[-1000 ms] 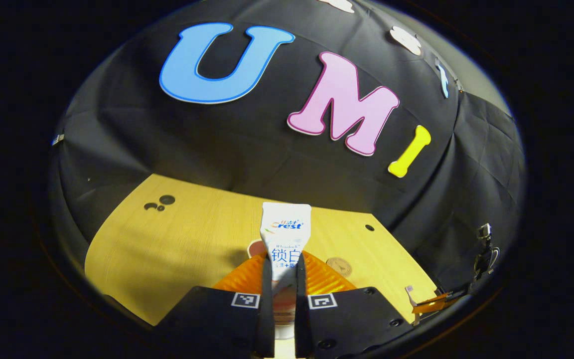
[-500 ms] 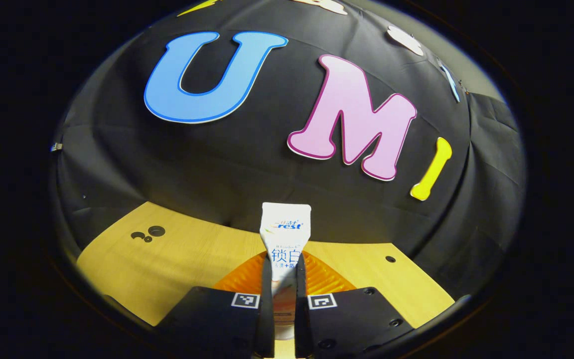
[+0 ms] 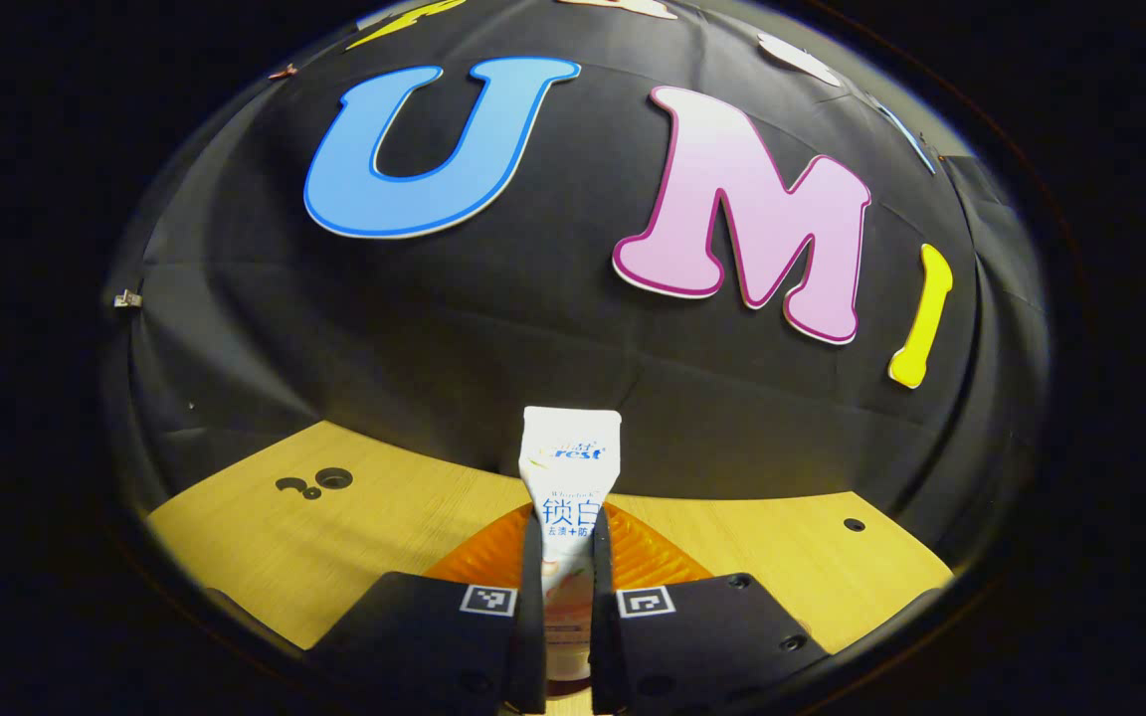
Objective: Put the toothbrush and toothpaste on the desktop into the cup, then pick up the cup and place it on the coaster on the desktop.
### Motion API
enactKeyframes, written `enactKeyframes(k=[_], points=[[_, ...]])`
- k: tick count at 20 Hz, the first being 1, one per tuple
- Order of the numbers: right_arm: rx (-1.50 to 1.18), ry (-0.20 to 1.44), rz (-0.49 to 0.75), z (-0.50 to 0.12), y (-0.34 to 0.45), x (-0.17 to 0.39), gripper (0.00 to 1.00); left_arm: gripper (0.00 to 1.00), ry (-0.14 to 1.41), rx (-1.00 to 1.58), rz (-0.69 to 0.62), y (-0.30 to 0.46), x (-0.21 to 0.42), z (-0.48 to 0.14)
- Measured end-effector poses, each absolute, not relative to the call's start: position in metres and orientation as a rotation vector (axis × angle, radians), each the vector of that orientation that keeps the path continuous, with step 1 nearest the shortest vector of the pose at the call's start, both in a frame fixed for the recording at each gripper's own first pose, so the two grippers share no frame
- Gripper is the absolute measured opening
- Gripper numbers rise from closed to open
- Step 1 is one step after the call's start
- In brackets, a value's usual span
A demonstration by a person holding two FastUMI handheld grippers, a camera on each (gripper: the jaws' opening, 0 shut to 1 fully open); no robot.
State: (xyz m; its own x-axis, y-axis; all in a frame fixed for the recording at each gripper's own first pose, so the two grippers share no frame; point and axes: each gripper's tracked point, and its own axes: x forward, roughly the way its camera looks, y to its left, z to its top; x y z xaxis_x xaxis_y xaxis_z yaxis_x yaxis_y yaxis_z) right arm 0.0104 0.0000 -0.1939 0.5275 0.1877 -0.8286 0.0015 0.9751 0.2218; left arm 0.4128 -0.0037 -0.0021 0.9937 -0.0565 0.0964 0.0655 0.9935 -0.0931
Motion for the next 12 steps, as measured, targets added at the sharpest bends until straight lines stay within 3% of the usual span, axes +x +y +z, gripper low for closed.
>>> enactKeyframes(k=[7, 8, 9, 12], points=[[0.201, 1.016, 0.113, -0.194, -0.003, 0.030, 0.05, 0.26, -0.029, -0.066, -0.036, 0.004, 0.422, -0.039], [0.201, 1.019, 0.116, -0.195, -0.002, 0.032, 0.05, 0.31, -0.014, -0.070, -0.032, 0.006, 0.420, -0.045], [0.201, 1.019, 0.120, -0.194, -0.001, 0.034, 0.05, 0.23, -0.009, -0.068, -0.029, 0.008, 0.419, -0.045], [0.191, 1.008, 0.136, -0.194, 0.005, 0.044, 0.05, 0.66, 0.017, -0.079, -0.065, 0.003, 0.410, -0.049]])
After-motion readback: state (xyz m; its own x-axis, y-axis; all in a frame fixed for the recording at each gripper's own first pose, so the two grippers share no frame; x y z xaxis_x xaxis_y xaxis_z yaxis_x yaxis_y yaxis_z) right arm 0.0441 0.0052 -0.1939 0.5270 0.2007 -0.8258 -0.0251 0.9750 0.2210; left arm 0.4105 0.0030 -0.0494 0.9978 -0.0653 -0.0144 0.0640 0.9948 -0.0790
